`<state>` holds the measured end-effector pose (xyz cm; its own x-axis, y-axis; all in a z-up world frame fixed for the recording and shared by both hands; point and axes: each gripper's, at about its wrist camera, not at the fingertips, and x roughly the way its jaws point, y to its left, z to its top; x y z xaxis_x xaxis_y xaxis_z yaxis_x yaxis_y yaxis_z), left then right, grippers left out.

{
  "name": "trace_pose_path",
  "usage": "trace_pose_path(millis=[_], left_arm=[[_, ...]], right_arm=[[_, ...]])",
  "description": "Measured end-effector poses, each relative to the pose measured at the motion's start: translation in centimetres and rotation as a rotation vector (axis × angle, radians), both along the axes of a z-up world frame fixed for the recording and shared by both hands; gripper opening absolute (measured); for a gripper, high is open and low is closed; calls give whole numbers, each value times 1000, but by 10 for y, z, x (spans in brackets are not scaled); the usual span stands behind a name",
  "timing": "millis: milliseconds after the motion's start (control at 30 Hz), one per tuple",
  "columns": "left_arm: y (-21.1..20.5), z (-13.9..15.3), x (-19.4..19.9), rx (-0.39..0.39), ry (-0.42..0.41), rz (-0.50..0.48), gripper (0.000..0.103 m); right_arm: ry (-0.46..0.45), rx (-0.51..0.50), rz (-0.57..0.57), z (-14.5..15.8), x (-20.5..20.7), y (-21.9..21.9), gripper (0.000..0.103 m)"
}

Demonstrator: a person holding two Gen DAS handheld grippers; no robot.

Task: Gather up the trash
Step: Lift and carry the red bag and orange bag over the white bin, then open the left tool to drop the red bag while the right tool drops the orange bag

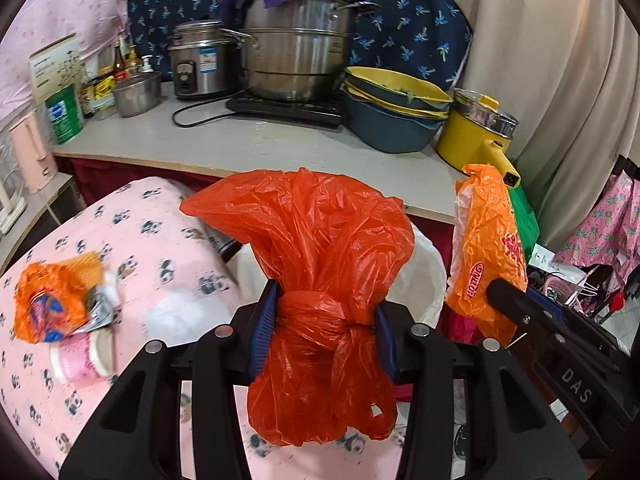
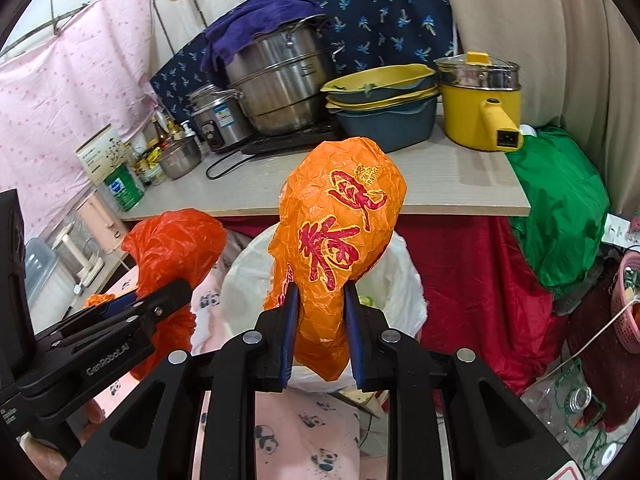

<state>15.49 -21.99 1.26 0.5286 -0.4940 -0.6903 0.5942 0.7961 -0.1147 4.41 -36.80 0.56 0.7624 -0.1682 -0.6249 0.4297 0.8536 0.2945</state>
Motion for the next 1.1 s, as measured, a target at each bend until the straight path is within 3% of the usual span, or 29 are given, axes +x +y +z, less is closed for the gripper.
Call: trace_pose_path(millis=[333,433,467,567,1100], left_arm=[[-49,-24,15,24,42,-63,43],[-53,-29,19,21,57,-65,49],[-53,-29,21,21,54,-59,55],[-50,-29,24,16,37,-30,67],[5,-21,41,4,9,149,67]], right_arm=[[13,18,-62,-12,-4,-29,21],[22,23,-71,-16,-3,-34,21],[23,26,-72,-17,-3,-35,21],[27,30,-71,-20,-1,-37,21],[81,6,36,-31,54,-15,22]])
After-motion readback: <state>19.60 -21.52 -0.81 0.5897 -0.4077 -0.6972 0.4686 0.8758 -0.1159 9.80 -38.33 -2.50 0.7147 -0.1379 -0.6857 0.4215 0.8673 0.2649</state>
